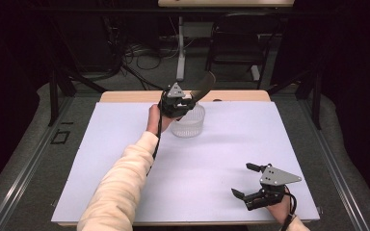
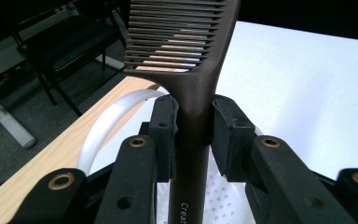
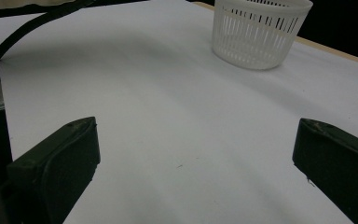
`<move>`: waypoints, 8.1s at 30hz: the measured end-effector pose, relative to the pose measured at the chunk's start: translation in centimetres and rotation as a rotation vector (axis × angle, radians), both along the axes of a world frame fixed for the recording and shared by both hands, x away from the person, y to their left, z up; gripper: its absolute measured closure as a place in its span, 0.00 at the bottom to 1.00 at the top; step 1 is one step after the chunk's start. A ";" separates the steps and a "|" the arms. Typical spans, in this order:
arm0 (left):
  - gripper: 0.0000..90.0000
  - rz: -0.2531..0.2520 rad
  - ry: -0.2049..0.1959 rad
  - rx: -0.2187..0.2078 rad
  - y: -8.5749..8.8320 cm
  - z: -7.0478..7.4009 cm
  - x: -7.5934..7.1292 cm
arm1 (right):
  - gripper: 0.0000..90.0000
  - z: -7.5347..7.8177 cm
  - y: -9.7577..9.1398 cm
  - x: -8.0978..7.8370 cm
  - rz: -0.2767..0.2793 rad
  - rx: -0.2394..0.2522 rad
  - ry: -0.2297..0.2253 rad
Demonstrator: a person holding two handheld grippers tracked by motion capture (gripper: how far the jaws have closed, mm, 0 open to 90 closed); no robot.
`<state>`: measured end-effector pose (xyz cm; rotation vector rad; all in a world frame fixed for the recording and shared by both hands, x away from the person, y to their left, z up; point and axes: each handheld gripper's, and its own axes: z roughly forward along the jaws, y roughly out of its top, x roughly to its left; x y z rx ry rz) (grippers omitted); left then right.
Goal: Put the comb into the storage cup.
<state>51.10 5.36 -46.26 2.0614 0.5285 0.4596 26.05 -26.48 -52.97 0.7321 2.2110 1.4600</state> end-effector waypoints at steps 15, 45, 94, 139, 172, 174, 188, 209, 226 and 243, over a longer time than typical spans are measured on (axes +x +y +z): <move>0.79 -0.018 0.009 0.043 -0.2 -0.3 0.1 | 0.00 0.0 0.0 0.0 0.001 0.002 -0.001; 0.79 -0.043 0.034 0.093 -0.6 -0.8 0.4 | 0.00 0.0 0.0 0.0 0.000 0.003 -0.001; 0.78 -0.066 0.073 0.138 -1.4 -2.0 0.8 | 0.00 0.0 -0.1 0.0 -0.005 0.000 -0.002; 0.40 -0.030 0.158 0.180 -0.1 -1.8 0.3 | 0.00 0.0 -0.1 0.0 -0.005 0.000 -0.003; 0.02 -0.059 0.146 0.192 0.7 1.7 -2.3 | 0.00 0.0 -0.2 -0.1 -0.006 -0.001 -0.002; 0.01 -0.058 0.145 0.201 0.9 1.9 -2.6 | 0.00 0.0 -0.2 -0.1 -0.006 0.000 -0.002; 0.01 -0.039 0.146 0.224 3.0 3.1 -5.1 | 0.00 0.0 0.0 -0.1 -0.001 -0.003 0.002; 0.00 0.030 0.184 0.273 7.2 2.8 -8.8 | 0.00 0.0 0.0 -0.2 -0.004 -0.003 0.002; 0.00 0.058 0.221 0.292 9.3 1.7 -11.2 | 0.00 0.0 0.0 -0.1 -0.005 -0.003 0.006; 0.00 0.108 0.257 0.286 11.7 0.0 -14.0 | 0.00 0.0 0.1 -0.2 -0.004 0.000 0.016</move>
